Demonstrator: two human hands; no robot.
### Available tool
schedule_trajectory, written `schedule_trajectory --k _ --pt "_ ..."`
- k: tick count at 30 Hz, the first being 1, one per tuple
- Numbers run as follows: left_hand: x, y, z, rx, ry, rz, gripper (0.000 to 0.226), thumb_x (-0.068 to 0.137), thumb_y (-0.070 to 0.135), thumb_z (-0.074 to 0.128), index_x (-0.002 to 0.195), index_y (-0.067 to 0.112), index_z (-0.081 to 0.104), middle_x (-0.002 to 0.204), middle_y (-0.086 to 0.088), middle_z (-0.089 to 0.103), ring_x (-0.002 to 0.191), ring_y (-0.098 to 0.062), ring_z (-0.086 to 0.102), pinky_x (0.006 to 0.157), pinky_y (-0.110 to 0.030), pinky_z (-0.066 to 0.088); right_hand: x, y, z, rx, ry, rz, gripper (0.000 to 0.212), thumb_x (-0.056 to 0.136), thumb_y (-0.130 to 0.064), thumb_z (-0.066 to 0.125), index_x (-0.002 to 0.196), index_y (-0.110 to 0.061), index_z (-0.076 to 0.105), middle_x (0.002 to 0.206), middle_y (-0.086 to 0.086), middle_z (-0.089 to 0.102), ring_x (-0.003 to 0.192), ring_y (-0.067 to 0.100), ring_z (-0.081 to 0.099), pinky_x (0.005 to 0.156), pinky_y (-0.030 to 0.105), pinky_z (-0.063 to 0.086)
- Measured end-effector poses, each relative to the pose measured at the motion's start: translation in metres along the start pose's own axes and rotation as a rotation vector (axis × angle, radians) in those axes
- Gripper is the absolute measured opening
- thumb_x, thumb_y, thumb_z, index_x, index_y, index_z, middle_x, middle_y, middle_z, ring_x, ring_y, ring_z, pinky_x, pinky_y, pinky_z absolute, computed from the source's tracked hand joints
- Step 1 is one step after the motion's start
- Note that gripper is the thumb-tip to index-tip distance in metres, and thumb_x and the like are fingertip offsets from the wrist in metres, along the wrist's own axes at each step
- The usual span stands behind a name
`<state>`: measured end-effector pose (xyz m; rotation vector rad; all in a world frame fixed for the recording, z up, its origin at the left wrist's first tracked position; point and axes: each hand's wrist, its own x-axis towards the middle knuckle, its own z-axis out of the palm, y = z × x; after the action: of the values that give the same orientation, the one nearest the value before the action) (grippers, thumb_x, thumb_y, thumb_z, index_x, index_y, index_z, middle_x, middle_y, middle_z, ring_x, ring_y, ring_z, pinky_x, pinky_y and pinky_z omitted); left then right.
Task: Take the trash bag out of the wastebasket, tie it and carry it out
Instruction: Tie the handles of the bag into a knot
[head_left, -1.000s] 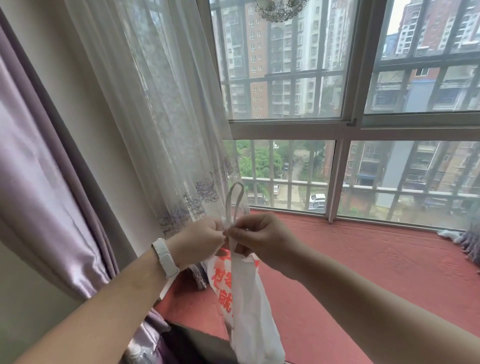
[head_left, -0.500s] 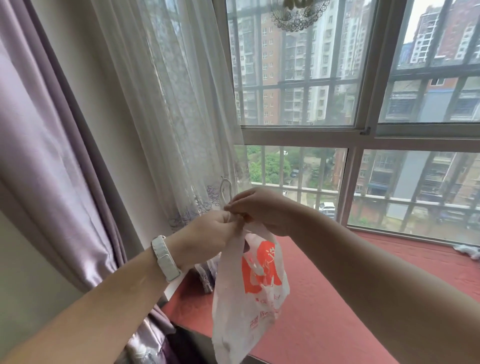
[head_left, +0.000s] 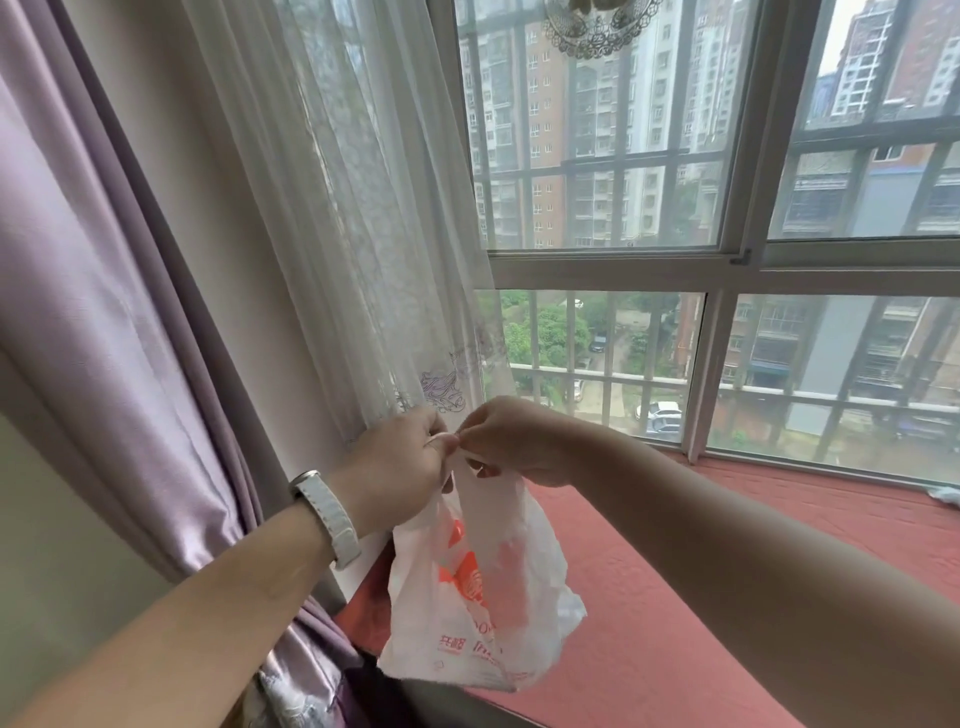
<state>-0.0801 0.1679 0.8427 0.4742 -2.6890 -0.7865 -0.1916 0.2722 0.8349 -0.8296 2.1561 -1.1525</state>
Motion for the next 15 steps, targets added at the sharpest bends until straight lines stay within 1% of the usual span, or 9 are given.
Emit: schedule_trajectory --k 1,3,4,5,7,9,11,13,15 --pt "0.001 -0.001 -0.001 0.021 0.007 0.002 0.017 0.093 0.032 0.050 0.080 0.023 0.056 0.065 0.006 0.072 0.070 -0.011 0.063 0.063 -0.030 0.045 -0.001 0.001 0.001 0.006 -0.031 0.013 0.028 0.079 -0.015 0.053 0.086 0.007 0.069 0.079 0.019 0.068 0.071 0.028 0.059 0.068 0.038 0.047" --pt "0.003 -0.003 -0.002 0.044 0.012 0.002 0.012 0.093 0.032 0.050 0.085 0.025 0.054 0.074 0.005 0.071 0.074 -0.014 0.062 0.063 -0.031 0.042 0.001 0.007 0.002 0.077 -0.099 0.035 0.034 0.086 -0.020 0.051 0.094 0.007 0.068 0.099 0.025 0.071 0.087 0.034 0.068 0.083 0.042 0.055" --pt "0.005 -0.004 -0.003 0.045 0.008 0.002 0.009 0.093 0.032 0.049 0.087 0.026 0.054 0.076 0.005 0.070 0.075 -0.015 0.062 0.063 -0.031 0.042 0.000 0.008 0.001 0.131 -0.139 0.035 0.036 0.089 -0.022 0.050 0.100 0.008 0.067 0.105 0.028 0.068 0.093 0.036 0.068 0.090 0.047 0.053" --pt "0.006 -0.005 -0.003 0.042 -0.003 0.005 0.009 0.093 0.031 0.049 0.088 0.028 0.055 0.076 0.006 0.070 0.075 -0.015 0.063 0.063 -0.030 0.043 -0.002 0.009 0.000 0.196 -0.174 0.021 0.037 0.093 -0.024 0.049 0.102 0.009 0.065 0.106 0.030 0.067 0.091 0.035 0.068 0.092 0.049 0.052" --pt "0.007 -0.007 -0.002 0.044 -0.033 0.028 0.015 0.093 0.027 0.047 0.084 0.028 0.060 0.070 0.008 0.071 0.072 -0.013 0.064 0.062 -0.027 0.045 -0.006 0.010 -0.005 0.288 -0.247 -0.007 0.042 0.097 -0.032 0.050 0.101 0.007 0.065 0.094 0.030 0.065 0.078 0.025 0.064 0.082 0.041 0.053" --pt "0.009 -0.009 0.002 0.036 -0.041 0.044 0.021 0.091 0.023 0.048 0.075 0.024 0.061 0.064 0.007 0.070 0.069 -0.013 0.064 0.059 -0.025 0.043 -0.008 0.014 -0.010 0.218 -0.331 -0.048 0.049 0.095 -0.041 0.056 0.106 0.006 0.065 0.093 0.031 0.063 0.078 0.022 0.060 0.077 0.038 0.049" --pt "0.013 -0.010 0.006 -0.021 -0.033 0.035 0.024 0.091 0.025 0.051 0.070 0.023 0.062 0.063 0.003 0.071 0.066 -0.011 0.065 0.058 -0.026 0.045 -0.009 0.020 -0.012 0.241 -0.411 -0.087 0.034 0.093 -0.031 0.062 0.099 0.001 0.066 0.086 0.019 0.066 0.075 0.019 0.061 0.071 0.034 0.050" --pt "0.019 -0.011 0.009 -0.116 -0.024 0.015 0.024 0.092 0.026 0.053 0.072 0.021 0.065 0.065 -0.002 0.072 0.063 -0.013 0.066 0.058 -0.030 0.050 -0.009 0.025 -0.011 0.391 -0.422 -0.082 0.014 0.090 -0.010 0.064 0.098 0.001 0.062 0.083 0.015 0.057 0.071 0.020 0.053 0.067 0.034 0.042" --pt "0.025 -0.012 0.012 -0.186 -0.013 -0.004 0.024 0.093 0.024 0.054 0.072 0.020 0.066 0.057 0.003 0.069 0.052 -0.008 0.060 0.050 -0.028 0.048 -0.008 0.028 -0.009 0.509 -0.415 -0.101 0.017 0.084 0.002 0.060 0.101 -0.001 0.058 0.084 0.017 0.051 0.071 0.023 0.047 0.069 0.037 0.036"
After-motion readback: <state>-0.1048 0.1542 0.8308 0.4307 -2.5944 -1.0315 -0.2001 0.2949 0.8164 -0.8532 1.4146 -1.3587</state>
